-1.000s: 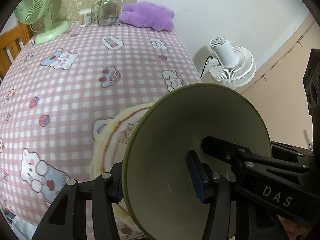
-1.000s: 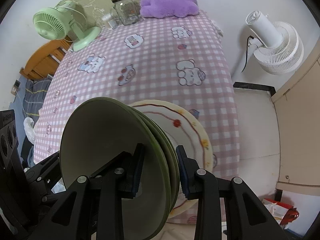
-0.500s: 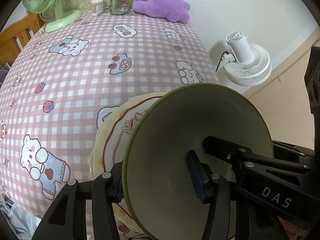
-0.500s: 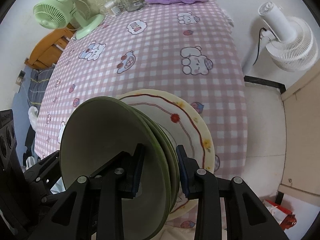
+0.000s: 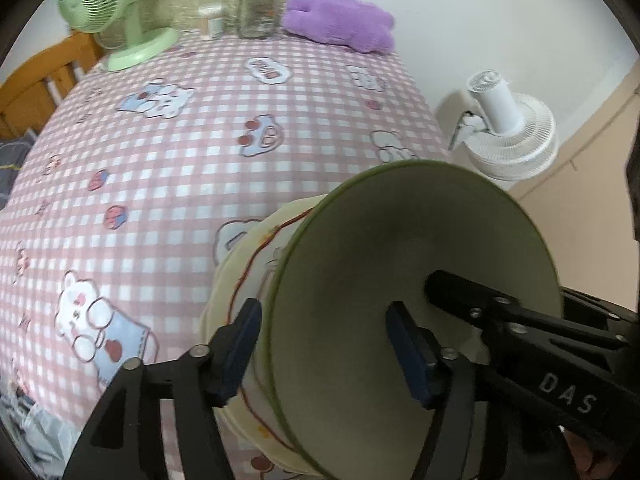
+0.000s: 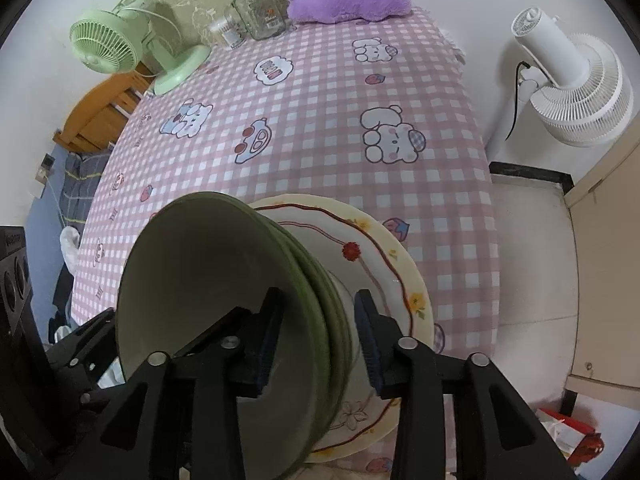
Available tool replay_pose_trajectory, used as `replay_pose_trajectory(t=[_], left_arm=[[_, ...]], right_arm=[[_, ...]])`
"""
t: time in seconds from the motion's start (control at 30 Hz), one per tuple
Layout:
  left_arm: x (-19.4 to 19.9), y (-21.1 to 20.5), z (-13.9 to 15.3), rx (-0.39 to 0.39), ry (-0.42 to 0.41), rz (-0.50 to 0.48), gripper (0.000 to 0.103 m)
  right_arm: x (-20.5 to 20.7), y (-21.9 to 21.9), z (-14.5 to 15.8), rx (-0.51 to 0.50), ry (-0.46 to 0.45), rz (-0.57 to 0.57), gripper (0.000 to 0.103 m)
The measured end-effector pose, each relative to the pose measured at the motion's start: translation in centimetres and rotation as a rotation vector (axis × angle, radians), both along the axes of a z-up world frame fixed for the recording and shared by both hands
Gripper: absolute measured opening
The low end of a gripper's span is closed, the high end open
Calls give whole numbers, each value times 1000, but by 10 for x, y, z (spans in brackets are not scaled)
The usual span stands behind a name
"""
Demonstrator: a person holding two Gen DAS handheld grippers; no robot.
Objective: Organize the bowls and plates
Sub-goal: 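Lower the nested bowls onto the red-trimmed plate stack with both tools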
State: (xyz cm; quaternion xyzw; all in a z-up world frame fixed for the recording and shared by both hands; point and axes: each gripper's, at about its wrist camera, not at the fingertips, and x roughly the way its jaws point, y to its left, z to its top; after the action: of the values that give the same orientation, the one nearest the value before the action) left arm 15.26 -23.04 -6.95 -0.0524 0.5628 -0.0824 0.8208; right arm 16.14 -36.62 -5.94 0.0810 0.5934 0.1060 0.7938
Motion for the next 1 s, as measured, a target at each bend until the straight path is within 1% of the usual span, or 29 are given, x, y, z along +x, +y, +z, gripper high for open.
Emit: replay_pose_trajectory(t=[0.07,0.1,0.13,0.17,0.23,0.33,0.43,0.57,0.6,0.67,0.77,0.83,0.9,0.97,1.0], left_arm=[[-5,-2,2,42,-9,19,70],[-7,-3,2,54,-12,24,70],[-9,-5,2,69,-12,25,72],[-11,-6,2,78,-9,22,77],[-14,-6,4,103,-7,22,77],[-18,-5,14,101,-31,14,78],[-20,-3,29,93,-87,-9,79],[-22,6,49,64,-169,-34,79],[-22,12,56,58,-199,-37,80],[-22,23,66,57,-239,-30,88],[-22,46,79,52,-305,-35,89],[-22,65,85,70,-349,-32,91],[-23,83,85,88,-378,-24,95],[-24,105,85,99,-408,-29,96],[-25,118,84,108,-422,-35,96]], right_arm=[[-4,0,1,-28,-15,3,49],[-5,0,1,-38,-22,4,50],[-7,0,1,-43,-26,4,50],[-8,-1,0,-44,-27,4,52],[-11,-1,0,-50,-16,7,57],[-16,-1,7,-45,-23,0,57],[-20,0,23,-61,-71,-19,57],[-27,5,48,-90,-157,-72,57],[-29,7,54,-98,-179,-85,57],[-34,13,68,-122,-236,-121,57],[-40,26,83,-132,-305,-167,59],[-44,39,90,-148,-351,-198,61],[-48,55,94,-166,-388,-228,64],[-53,74,96,-177,-414,-239,70],[-55,82,96,-181,-423,-241,70]])
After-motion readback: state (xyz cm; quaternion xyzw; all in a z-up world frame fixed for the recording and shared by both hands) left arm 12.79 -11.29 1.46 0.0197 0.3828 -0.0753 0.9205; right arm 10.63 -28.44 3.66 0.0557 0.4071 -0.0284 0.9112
